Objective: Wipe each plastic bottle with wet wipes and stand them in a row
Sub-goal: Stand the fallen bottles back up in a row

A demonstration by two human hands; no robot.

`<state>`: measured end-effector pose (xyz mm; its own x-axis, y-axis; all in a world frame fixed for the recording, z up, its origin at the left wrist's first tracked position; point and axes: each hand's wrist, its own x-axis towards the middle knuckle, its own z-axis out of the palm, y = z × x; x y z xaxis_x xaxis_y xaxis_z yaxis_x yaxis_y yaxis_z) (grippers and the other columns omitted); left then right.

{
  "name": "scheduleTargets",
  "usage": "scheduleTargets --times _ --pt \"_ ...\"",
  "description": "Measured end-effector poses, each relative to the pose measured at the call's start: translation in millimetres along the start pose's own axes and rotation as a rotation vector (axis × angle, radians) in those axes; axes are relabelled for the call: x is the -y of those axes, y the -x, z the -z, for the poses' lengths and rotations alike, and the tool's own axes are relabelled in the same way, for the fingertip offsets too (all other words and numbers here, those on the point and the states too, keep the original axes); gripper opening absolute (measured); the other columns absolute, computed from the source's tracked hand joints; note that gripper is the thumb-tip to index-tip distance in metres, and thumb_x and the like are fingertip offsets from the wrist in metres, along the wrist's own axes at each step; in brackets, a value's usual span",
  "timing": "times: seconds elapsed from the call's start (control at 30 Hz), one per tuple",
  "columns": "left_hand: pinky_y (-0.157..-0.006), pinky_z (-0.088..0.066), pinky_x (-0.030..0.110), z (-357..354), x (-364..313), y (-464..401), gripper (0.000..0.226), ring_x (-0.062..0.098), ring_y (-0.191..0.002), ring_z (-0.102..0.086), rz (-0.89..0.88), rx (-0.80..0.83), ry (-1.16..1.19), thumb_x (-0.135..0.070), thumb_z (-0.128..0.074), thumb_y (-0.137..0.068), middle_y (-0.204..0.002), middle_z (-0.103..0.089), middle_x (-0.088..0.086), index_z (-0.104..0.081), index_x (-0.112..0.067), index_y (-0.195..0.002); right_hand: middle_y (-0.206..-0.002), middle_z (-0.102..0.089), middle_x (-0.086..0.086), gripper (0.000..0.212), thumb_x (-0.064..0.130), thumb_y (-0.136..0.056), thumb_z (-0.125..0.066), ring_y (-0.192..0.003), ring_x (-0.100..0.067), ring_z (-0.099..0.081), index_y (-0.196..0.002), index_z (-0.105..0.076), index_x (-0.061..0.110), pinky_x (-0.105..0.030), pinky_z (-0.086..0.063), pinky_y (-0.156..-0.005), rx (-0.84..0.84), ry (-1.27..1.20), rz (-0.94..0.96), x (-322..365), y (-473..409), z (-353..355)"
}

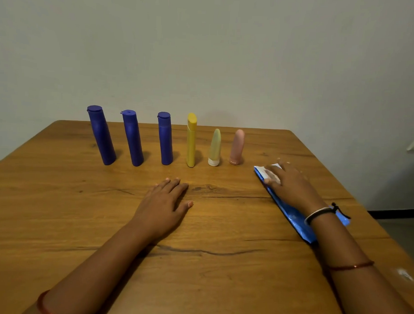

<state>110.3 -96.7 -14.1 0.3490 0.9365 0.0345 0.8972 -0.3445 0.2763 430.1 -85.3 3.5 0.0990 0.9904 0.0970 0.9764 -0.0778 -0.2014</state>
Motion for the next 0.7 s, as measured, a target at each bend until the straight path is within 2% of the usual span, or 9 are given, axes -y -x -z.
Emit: scheduleTargets --times 0.1,0.27,0.43,0.6,0.7 --pt "-0.118 -0.008 0.032 -1 0 0 0.059 0.011 -0.147 -0.007 0.006 -0.001 -0.003 -0.055 -0.032 -0.097 -0.160 -0.014 -0.008 -0.018 -0.035 -0.150 -0.155 -0.023 -0.002 0.047 0.045 -0.100 -0.025 -0.141 -0.025 -0.021 -0.145 -0.029 0.032 -0.050 -0.017 -0.113 0.079 0.101 -0.069 -1 -4 -15" --pt "-0.118 -0.008 0.032 -1 -1 0 0.059 0.010 -0.147 -0.006 0.007 -0.006 -0.006 -0.055 -0.031 -0.097 -0.160 -0.014 -0.008 -0.018 -0.034 -0.151 -0.154 -0.025 -0.004 0.048 0.043 -0.101 -0.018 -0.141 -0.028 -0.020 -0.147 -0.023 0.032 -0.053 -0.008 -0.113 0.073 0.092 -0.152 5 -6 -26" --pt "-0.118 -0.010 0.033 1 -3 1 0.059 0.011 -0.147 -0.007 0.006 -0.012 -0.012 -0.054 -0.031 -0.097 -0.160 -0.015 -0.007 -0.019 -0.033 -0.151 -0.152 -0.030 -0.004 0.048 0.042 -0.101 -0.019 -0.138 -0.027 -0.028 -0.147 -0.025 0.029 -0.051 -0.021 -0.111 0.051 0.070 -0.146 -5 -9 -23" --pt "-0.118 -0.010 0.032 0 -2 2 0.059 0.011 -0.147 -0.008 0.007 -0.004 -0.005 -0.055 -0.032 -0.097 -0.160 -0.015 -0.007 -0.019 -0.034 -0.150 -0.145 -0.041 -0.006 0.047 0.039 -0.102 -0.022 -0.131 -0.027 -0.038 -0.146 -0.029 0.024 -0.044 -0.034 -0.104 0.035 0.095 -0.127 -22 -17 -14" --pt "-0.118 -0.009 0.032 1 -2 1 0.059 0.011 -0.147 -0.007 0.002 -0.022 -0.004 -0.054 -0.032 -0.097 -0.160 -0.015 -0.008 -0.019 -0.034 -0.150 -0.147 -0.038 -0.005 0.046 0.040 -0.102 -0.023 -0.136 -0.027 -0.029 -0.145 -0.030 0.026 -0.048 -0.027 -0.108 0.040 0.104 -0.115 -20 -18 -7"
